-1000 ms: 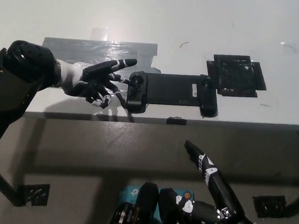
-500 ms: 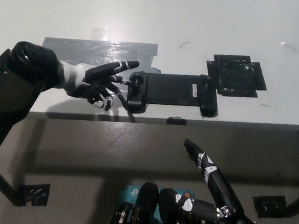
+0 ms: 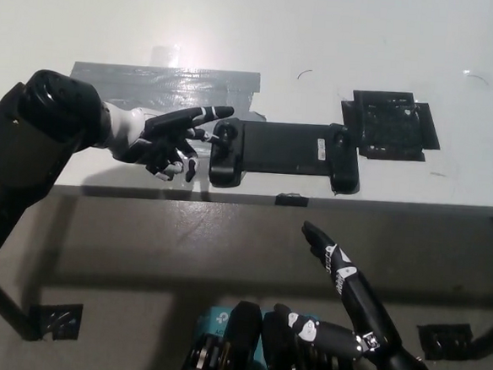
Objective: A controller is being placed at the center of the desk near the left hand and the robot uses its left hand's index finger to press a button at the left area of the controller
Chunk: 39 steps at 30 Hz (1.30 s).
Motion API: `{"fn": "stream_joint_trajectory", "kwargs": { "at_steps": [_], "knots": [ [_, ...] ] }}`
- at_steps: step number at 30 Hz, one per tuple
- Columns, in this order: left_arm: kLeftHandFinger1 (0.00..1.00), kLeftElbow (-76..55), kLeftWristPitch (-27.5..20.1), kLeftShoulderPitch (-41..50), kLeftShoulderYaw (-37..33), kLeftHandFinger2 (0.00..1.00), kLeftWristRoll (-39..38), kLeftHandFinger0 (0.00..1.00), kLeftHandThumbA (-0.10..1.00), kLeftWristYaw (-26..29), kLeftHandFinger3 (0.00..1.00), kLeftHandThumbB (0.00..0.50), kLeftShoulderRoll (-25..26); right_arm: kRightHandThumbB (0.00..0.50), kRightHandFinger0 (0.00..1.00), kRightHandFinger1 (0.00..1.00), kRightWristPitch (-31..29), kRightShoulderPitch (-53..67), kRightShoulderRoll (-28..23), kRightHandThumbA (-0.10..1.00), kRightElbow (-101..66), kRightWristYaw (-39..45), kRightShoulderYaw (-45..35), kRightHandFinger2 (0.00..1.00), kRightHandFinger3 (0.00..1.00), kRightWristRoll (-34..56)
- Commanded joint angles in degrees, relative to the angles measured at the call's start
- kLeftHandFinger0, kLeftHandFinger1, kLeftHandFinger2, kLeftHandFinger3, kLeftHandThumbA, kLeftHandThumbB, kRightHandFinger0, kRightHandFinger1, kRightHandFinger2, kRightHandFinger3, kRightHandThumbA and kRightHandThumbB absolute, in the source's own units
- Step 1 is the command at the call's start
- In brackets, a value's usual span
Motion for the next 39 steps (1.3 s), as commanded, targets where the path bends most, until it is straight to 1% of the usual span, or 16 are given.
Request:
{"fn": "stream_joint_trajectory", "kwargs": {
  "at_steps": [1,3,5,8,12,14,19,22,24,26,29,31,32,34,36,39],
  "knots": [
    [0.17,0.16,0.97,1.34,-1.83,0.52,3.72,0.0,1.0,-1.72,1.0,0.463,0.35,0.222,1.0,1.0,-0.5,-1.07,0.47,0.75,-1.96,0.51,-0.24,1.0,1.0,0.63],
    [0.24,0.65,0.97,1.69,-2.24,0.61,4.27,0.03,1.0,-1.93,1.0,0.483,0.29,0.225,1.0,1.0,-0.37,-1.38,0.43,0.75,-1.94,0.53,-0.24,1.0,1.0,0.5],
    [0.27,-0.09,0.97,2.44,-3.09,0.59,5.05,0.08,1.0,-1.94,1.0,0.481,0.49,0.228,1.0,1.0,-0.3,-1.5,0.41,0.75,-1.9,0.59,-0.24,1.0,1.0,0.54],
    [0.24,0.7,0.97,3.88,-4.41,0.55,5.65,0.0,1.0,-3.13,1.0,0.484,0.21,0.231,1.0,1.0,-0.68,-1.55,0.38,0.76,-1.5,0.54,-0.29,1.0,1.0,0.56],
    [0.18,1.26,0.97,5.29,-6.58,0.51,7.53,0.0,1.0,-3.39,1.0,0.5,-0.02,0.225,1.0,1.0,-0.68,-1.54,0.32,0.76,-1.53,0.61,-0.23,1.0,1.0,0.54],
    [0.16,-0.21,0.97,6.14,-8.52,0.53,7.89,0.0,1.0,-4.25,1.0,0.476,0.6,0.228,1.0,1.0,-0.31,-1.33,0.38,0.76,-1.67,0.61,-0.21,1.0,1.0,0.61],
    [0.04,-0.06,0.97,6.48,-9.62,0.43,7.46,0.0,1.0,-3.85,1.0,0.5,0.7,0.226,1.0,1.0,-0.28,-1.26,0.51,0.75,-1.62,0.59,-0.25,1.0,1.0,0.82],
    [0.08,-0.26,0.97,6.6,-8.07,0.47,6.54,0.0,1.0,-3.52,1.0,0.5,0.6,0.219,1.0,1.0,-0.2,-1.05,0.54,0.74,-1.65,0.65,-0.22,1.0,1.0,0.99],
    [0.19,-2.33,0.97,6.59,-6.72,0.54,5.73,0.04,1.0,-2.8,1.0,0.5,1.12,0.22,1.0,1.0,-0.07,-1.11,0.49,0.74,-1.77,0.71,-0.17,1.0,1.0,0.88],
    [0.22,-3.41,0.97,5.83,-5.8,0.52,4.3,0.0,1.0,-3.86,1.0,0.5,1.63,0.221,1.0,1.0,0.05,-1.14,0.45,0.74,-1.86,0.64,-0.17,1.0,1.0,0.66],
    [0.19,-4.58,0.97,3.98,-2.99,0.45,1.34,0.01,1.0,-5.51,1.0,0.485,2.3,0.222,1.0,1.0,-0.12,-1.24,0.27,0.74,-1.7,0.72,-0.27,1.0,1.0,0.74],
    [0.26,-6.49,0.97,3.36,-1.23,0.5,-0.14,0.04,1.0,-5.64,1.0,0.492,2.94,0.222,1.0,1.0,-0.11,-1.28,0.18,0.74,-1.67,0.73,-0.22,1.0,1.0,0.51],
    [0.27,-7.28,0.97,2.91,0.37,0.51,-1.98,0.04,1.0,-5.76,1.0,0.475,3.29,0.221,1.0,1.0,-0.27,-1.24,0.18,0.74,-1.53,0.77,-0.22,1.0,1.0,0.63],
    [0.25,-8.26,0.97,2.11,2.05,0.49,-4.0,0.02,1.0,-5.8,1.0,0.469,3.81,0.222,1.0,1.0,-0.6,-1.14,0.2,0.74,-1.32,0.78,-0.22,1.0,1.0,0.76],
    [0.18,-8.77,0.97,1.41,3.83,0.42,-7.93,0.0,1.0,-4.77,1.0,0.438,4.28,0.226,1.0,1.0,-0.75,-1.08,0.21,0.74,-1.22,0.78,-0.18,1.0,1.0,0.73],
    [0.18,-14.88,0.97,2.17,8.21,0.5,-14.59,0.0,1.0,-0.69,1.0,0.447,4.97,0.232,1.0,1.0,-0.11,-1.09,0.16,0.74,-1.47,0.95,-0.29,1.0,1.0,1.05]
  ]
}}
